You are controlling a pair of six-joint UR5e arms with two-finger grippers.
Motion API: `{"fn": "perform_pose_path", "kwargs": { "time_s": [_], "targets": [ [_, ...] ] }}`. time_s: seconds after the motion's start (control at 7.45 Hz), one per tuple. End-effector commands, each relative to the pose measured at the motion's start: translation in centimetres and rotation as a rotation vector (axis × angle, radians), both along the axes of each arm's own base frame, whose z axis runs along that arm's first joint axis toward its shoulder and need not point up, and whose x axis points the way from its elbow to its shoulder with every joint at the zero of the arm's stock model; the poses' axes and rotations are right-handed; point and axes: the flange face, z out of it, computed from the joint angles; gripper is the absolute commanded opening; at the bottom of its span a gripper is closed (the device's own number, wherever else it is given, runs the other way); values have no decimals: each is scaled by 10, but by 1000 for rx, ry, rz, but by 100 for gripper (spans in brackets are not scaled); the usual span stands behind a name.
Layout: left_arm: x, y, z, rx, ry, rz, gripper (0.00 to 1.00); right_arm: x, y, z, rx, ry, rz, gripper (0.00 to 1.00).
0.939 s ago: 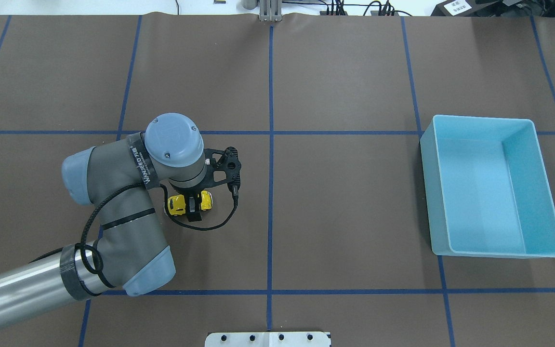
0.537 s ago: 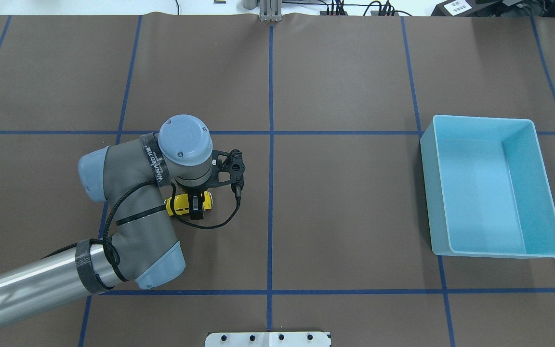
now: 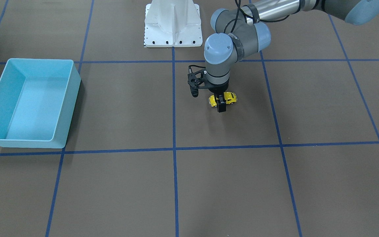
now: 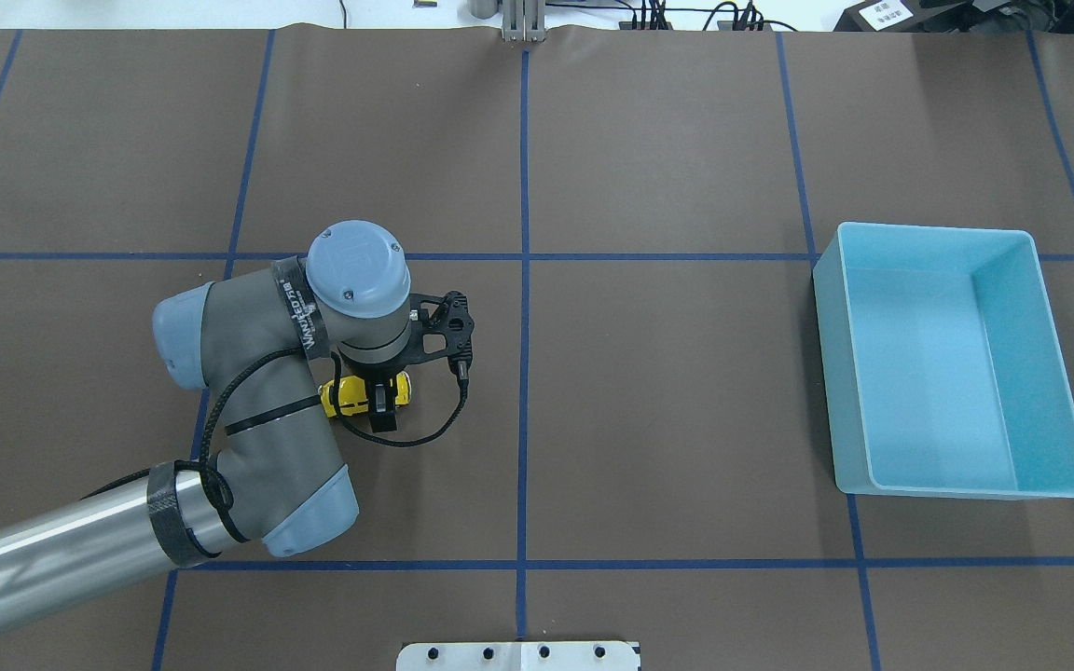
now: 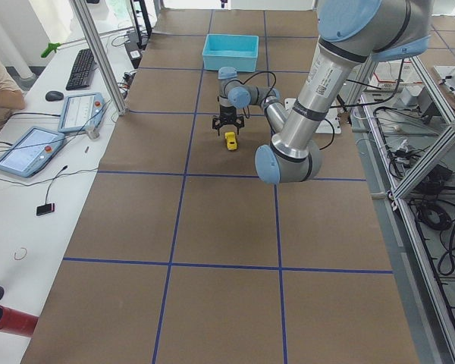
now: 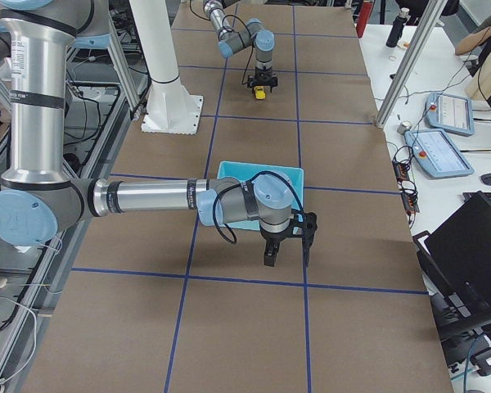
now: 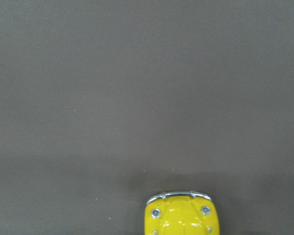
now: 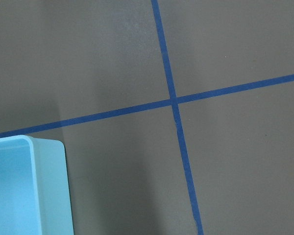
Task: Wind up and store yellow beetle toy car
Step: 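Close the left gripper on the car and press it onto the table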
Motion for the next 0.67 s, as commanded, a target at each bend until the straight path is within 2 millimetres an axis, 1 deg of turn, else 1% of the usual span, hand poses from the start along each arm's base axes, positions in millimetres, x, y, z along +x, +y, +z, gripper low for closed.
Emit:
{"fn": "perform_pose_path", "kwargs": {
  "time_s": [0.0, 0.4, 0.54],
  "targets": [
    [2, 1, 3, -15, -1, 3, 96, 0, 0, 0, 0, 0, 0, 100],
    [5, 0, 7, -11, -5, 5, 92, 0, 1, 0, 0, 0, 0, 100],
    [5, 0, 7, -10, -3, 4, 87, 0, 1, 0, 0, 0, 0, 100]
  ]
}}
